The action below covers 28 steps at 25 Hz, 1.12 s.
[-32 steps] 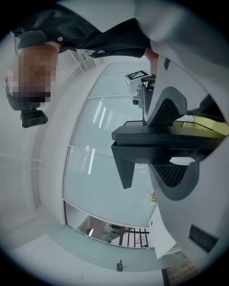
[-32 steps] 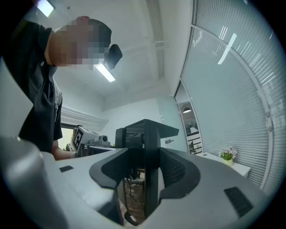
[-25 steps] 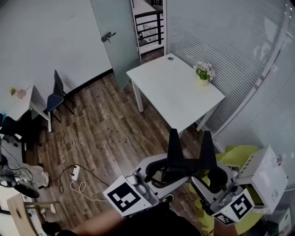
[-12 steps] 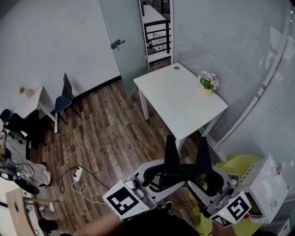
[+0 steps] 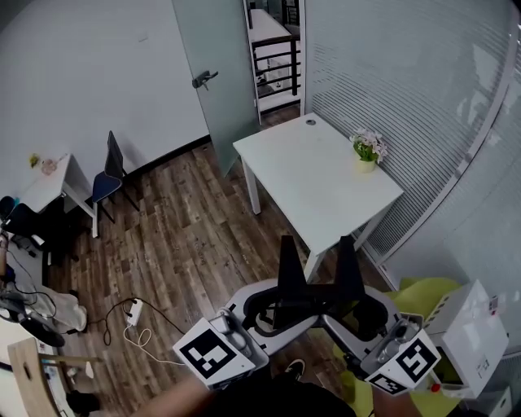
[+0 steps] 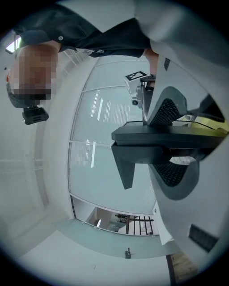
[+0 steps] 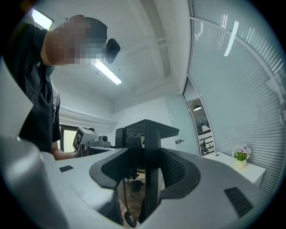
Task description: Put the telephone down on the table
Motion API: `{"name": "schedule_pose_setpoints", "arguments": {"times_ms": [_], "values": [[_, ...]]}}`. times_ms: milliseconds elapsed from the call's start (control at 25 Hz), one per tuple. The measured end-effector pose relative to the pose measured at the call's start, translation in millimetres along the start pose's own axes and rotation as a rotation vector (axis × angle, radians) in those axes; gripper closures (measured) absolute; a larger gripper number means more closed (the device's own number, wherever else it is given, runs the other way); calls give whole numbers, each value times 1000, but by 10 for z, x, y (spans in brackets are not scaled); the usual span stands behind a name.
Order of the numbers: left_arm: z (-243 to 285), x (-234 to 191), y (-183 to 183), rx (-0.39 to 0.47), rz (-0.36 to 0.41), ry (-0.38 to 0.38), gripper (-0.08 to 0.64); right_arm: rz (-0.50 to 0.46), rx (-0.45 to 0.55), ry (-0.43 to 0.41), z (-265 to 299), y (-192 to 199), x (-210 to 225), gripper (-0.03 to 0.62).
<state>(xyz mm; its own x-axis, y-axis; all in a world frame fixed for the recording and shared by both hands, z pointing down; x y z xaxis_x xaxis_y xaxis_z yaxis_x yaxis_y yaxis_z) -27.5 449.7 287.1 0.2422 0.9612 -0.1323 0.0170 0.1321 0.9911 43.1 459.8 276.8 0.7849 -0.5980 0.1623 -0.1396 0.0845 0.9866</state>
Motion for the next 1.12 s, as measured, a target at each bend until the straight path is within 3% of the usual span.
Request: {"name": "schedule_pose_setpoints", "arguments": {"times_ms": [760, 1120], "values": [[-816, -1822, -217, -7, -13, 57, 313, 0, -23, 58, 1984, 44, -50, 356], [-1107, -2456, -316, 1, -28, 86, 313, 13, -34, 89, 2680, 44, -84, 356]]}}
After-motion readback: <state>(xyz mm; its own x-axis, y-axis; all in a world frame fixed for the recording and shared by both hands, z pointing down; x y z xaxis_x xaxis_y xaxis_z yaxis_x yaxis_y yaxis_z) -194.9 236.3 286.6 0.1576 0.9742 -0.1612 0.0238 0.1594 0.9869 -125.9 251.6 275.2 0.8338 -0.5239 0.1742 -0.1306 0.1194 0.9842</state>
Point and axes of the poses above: the fingertips, and each gripper's own axes: z forward along the fingers, x to its right, y out of its underside, the point moved 2 cm from there along -z, backward along the fingers, and after that the axes turned 14 degrees about y, right-handed, at the moved point
